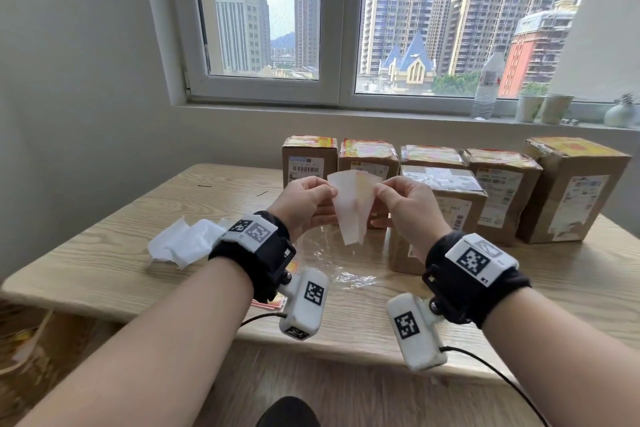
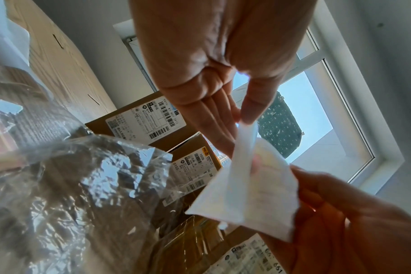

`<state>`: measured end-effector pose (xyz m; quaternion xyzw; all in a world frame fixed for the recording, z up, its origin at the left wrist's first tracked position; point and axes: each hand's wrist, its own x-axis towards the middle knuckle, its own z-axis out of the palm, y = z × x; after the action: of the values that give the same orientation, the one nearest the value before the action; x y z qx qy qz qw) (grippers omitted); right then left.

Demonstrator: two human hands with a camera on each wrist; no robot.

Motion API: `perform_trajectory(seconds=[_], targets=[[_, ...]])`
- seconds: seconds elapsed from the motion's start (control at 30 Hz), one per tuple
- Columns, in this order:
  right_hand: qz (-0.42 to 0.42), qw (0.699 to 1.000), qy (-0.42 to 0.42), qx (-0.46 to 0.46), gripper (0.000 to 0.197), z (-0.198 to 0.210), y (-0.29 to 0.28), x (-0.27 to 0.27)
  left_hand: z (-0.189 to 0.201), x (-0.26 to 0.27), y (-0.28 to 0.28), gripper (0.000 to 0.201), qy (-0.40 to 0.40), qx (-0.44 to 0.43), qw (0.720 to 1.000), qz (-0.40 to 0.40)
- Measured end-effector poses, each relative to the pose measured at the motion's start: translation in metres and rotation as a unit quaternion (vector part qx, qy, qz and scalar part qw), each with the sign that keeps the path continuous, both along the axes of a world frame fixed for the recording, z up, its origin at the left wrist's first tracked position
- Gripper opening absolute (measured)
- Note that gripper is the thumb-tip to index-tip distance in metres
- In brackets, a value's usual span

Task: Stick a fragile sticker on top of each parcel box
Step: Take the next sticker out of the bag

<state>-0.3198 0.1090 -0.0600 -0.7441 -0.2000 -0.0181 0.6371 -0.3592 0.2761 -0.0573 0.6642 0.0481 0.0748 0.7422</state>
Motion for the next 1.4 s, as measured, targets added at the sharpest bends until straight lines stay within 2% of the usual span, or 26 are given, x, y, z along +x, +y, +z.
perform_trajectory(seconds=[0.1, 0.17, 0.2, 0.27, 0.33, 0.4, 0.57, 0.73, 1.0, 1.13, 1.27, 1.4], targets=[[0.025, 1.0, 0.002, 0.008, 0.039, -0.001, 0.001, -0.001, 0.001, 0.0, -0.003, 0.005, -0.006, -0.002, 1.0, -0.002], [0.041, 0.999, 0.002, 0.001, 0.057, -0.002, 0.003, -0.002, 0.001, 0.001, -0.004, 0.015, -0.011, 0.0, 1.0, 0.002], [0.039, 0.999, 0.0, -0.007, 0.059, -0.003, 0.004, -0.002, 0.001, 0.002, -0.004, 0.019, -0.013, 0.0, 1.0, 0.003], [0.021, 0.999, -0.021, -0.045, 0.045, -0.005, 0.004, 0.0, 0.001, 0.001, -0.003, 0.021, -0.013, 0.002, 1.0, -0.001], [-0.007, 0.995, -0.047, -0.085, 0.027, -0.009, 0.005, 0.005, 0.0, 0.001, -0.002, 0.013, -0.01, 0.011, 1.0, -0.006], [-0.031, 0.995, -0.048, -0.079, 0.014, -0.01, 0.005, 0.008, -0.002, 0.0, 0.002, 0.003, -0.006, 0.015, 1.0, -0.007], [-0.017, 0.999, -0.025, -0.036, 0.003, -0.007, 0.01, 0.01, -0.004, -0.003, 0.039, 0.011, 0.023, 0.067, 0.996, 0.061], [-0.012, 1.0, 0.001, -0.007, 0.001, -0.004, 0.024, 0.016, -0.003, -0.005, 0.099, 0.017, 0.051, 0.092, 0.981, 0.162], [-0.013, 1.0, -0.013, -0.026, 0.002, -0.003, 0.042, 0.032, -0.026, -0.006, 0.176, 0.021, 0.089, 0.053, 0.946, 0.307], [-0.015, 0.999, -0.017, -0.032, 0.005, -0.004, 0.048, 0.037, -0.038, -0.002, 0.187, 0.014, 0.113, 0.074, 0.936, 0.324], [-0.006, 0.999, -0.011, -0.043, 0.003, -0.007, 0.051, 0.039, -0.045, 0.006, 0.189, 0.016, 0.122, 0.055, 0.941, 0.312], [-0.004, 0.999, -0.007, -0.044, 0.014, -0.008, 0.052, 0.04, -0.045, 0.011, 0.185, 0.009, 0.133, 0.065, 0.943, 0.297]])
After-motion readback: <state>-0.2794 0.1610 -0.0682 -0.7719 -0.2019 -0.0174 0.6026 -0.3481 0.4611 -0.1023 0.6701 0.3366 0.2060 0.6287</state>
